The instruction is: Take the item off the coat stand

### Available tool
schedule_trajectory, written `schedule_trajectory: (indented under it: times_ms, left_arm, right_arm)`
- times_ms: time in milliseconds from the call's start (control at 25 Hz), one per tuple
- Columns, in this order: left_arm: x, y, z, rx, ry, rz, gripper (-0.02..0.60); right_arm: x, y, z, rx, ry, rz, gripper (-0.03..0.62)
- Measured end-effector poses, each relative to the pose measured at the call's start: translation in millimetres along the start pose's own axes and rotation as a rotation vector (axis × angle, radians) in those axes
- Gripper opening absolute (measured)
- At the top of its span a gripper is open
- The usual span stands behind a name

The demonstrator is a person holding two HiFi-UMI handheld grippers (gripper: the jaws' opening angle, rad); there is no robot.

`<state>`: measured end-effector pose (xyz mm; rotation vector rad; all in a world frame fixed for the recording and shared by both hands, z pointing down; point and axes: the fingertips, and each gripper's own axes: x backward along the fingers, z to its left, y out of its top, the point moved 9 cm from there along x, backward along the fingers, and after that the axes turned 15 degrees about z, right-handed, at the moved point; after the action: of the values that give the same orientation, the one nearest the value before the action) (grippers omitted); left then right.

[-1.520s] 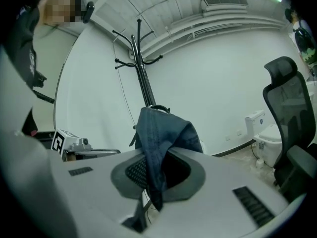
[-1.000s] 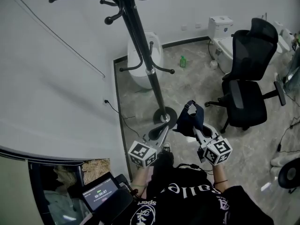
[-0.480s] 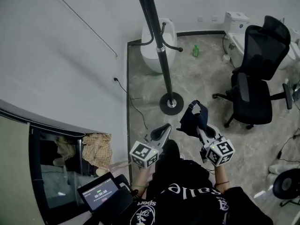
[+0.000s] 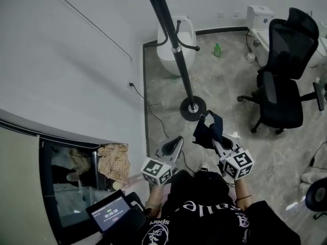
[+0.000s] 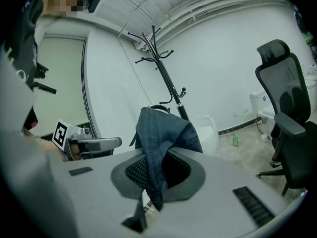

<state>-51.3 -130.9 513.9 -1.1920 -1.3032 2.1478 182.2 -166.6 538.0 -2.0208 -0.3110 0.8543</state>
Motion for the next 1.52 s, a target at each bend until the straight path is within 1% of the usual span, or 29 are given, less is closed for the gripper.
schedule_trajectory:
  times_ms: [200,320,400,560,760,880,1000,1120,1240,1400,1520]
  left_arm:
    - [14.1,-0.1,1.6,-0.022,-0.024,-0.002,0.003]
    - [35.9,-4.1,3.8,-0.035,-0.030,-0.009,0.003]
    - [63.7,-11.1,8.4,-0.048,-0.019,-0.006,0.003]
    - [126.4,-47.2,29.4,-0.062,-0.012,-0.015,0.003]
    - [173.9,-47.2,26.1,-0.060,-0.018,-0.011,0.003]
    - [212.6,-72.8,33.0,-0.071,-0.037,-0.010,0.003]
    - [245.2,-103.2,37.1,-0.056,-0.058,-0.009,0.003]
    - [261.3,-123.9,35.4,-0.031,-0.082,-0.010,0.003]
    - [271.3,-134.0,27.8,-0.014,-0.103,-0.015,0.003]
    - [277.9,-135.0,8.5,-0.025,-0.131,-0.036,0.003]
    - [282.9,-137.2,-6.1,-0.040,-0.133,-0.039,0.003]
  right_arm:
    - [-1.7,-0.3,14.0,-0.003,-0.022,-0.007,0.038]
    - [-6.1,-1.8,33.4,0.004,-0.036,-0.004,0.038]
    - [-13.0,-8.0,58.2,0.007,-0.043,-0.008,0.038]
    - [-32.1,-28.2,124.1,0.025,-0.052,-0.022,0.038]
    - [-21.9,-30.8,170.6,-0.013,-0.055,-0.029,0.038]
    - [-23.6,-54.0,214.6,-0.025,-0.081,-0.049,0.038]
    - [-22.9,-83.0,254.4,-0.038,-0.099,-0.043,0.038]
    - [-14.3,-103.7,280.0,-0.041,-0.113,-0.030,0.038]
    - [-0.7,-120.6,297.9,-0.044,-0.133,-0.018,0.038]
    - [22.5,-130.8,309.2,-0.041,-0.163,-0.017,0.038]
    - [40.1,-133.9,316.0,-0.035,-0.168,-0.029,0.038]
